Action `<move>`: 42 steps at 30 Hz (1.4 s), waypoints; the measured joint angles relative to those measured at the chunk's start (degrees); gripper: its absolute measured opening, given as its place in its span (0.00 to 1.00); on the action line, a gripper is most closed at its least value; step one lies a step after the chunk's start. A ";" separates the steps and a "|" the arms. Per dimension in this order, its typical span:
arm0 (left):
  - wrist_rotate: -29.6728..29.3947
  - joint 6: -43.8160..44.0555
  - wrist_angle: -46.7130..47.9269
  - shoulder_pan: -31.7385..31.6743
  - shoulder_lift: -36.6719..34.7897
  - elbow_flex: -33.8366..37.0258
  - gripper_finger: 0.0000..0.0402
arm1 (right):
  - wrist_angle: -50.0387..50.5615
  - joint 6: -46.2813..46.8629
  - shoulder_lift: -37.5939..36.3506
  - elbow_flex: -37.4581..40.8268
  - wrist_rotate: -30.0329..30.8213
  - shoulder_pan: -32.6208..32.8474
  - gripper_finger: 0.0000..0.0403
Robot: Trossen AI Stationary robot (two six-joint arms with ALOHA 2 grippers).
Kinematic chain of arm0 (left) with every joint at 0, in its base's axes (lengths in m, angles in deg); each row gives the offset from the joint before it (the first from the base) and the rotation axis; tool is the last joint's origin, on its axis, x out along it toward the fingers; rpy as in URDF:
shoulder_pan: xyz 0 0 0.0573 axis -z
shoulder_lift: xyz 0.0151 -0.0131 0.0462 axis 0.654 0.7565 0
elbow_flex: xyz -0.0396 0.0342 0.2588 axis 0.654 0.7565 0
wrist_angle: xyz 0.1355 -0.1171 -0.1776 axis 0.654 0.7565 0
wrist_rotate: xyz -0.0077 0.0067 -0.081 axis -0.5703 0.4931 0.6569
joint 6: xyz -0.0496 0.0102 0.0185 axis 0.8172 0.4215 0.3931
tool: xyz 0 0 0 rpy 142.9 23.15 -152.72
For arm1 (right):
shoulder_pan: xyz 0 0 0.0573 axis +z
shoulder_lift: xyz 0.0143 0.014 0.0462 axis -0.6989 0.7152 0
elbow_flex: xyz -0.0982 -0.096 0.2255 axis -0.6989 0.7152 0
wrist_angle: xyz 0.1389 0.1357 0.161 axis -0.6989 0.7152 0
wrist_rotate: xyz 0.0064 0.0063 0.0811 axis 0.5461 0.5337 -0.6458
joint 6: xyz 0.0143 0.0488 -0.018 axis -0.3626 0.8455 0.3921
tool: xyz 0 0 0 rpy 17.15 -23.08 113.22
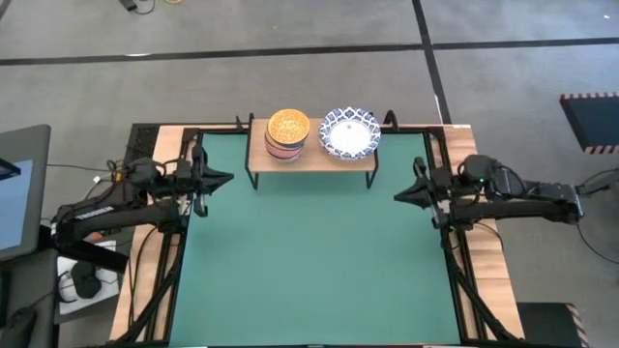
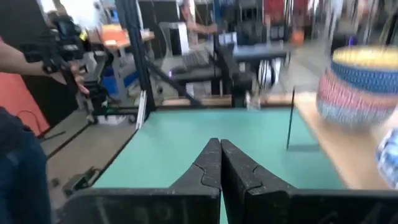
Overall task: Place and stack bowls onto a shelf
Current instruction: Return to Home Position
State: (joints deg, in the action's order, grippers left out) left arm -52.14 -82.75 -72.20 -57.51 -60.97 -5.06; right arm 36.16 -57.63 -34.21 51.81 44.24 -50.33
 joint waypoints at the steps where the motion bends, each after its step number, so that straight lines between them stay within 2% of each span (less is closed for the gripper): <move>1: 0.00 -0.44 2.26 0.00 -0.96 -0.04 0.00 | -1.98 -1.27 -1.31 1.53 0.11 0.60 0.05; 5: -0.01 -0.67 11.02 0.00 -4.59 0.05 0.00 | -10.01 -1.83 -6.56 9.02 1.10 1.65 0.06; 13: -1.06 -2.99 12.68 0.00 -7.19 0.09 0.00 | -15.54 -0.19 -15.96 18.84 1.47 1.30 0.06; 16: -1.05 -1.81 6.71 0.00 -6.75 3.79 0.00 | -15.37 -0.01 -19.82 20.30 1.47 1.32 0.06; 20: -1.51 2.19 -8.26 0.00 -6.70 12.45 0.00 | -14.28 1.23 -24.50 21.16 1.47 1.35 0.06; 23: -2.48 3.67 -13.22 0.00 -6.86 15.95 0.00 | -13.55 1.19 -24.32 21.30 1.32 1.37 0.06; 27: -2.62 5.22 -13.29 0.71 -6.46 17.46 0.00 | -11.62 0.98 -24.34 21.71 1.31 1.35 0.06; 35: -5.17 5.23 -14.17 4.46 -2.76 17.84 0.00 | -16.14 2.46 -24.29 24.78 1.24 1.36 0.06; 39: -6.91 4.26 -14.23 6.03 -2.75 17.84 0.00 | -15.99 3.17 -24.28 26.72 0.67 1.37 0.06; 42: -6.13 3.89 -13.03 6.91 -3.36 17.84 0.00 | -16.31 2.30 -24.34 27.78 0.25 1.37 0.06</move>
State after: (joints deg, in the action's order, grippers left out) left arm -58.27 -78.85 -85.23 -50.60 -64.33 12.78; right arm 19.85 -55.33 -58.55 79.59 44.50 -48.96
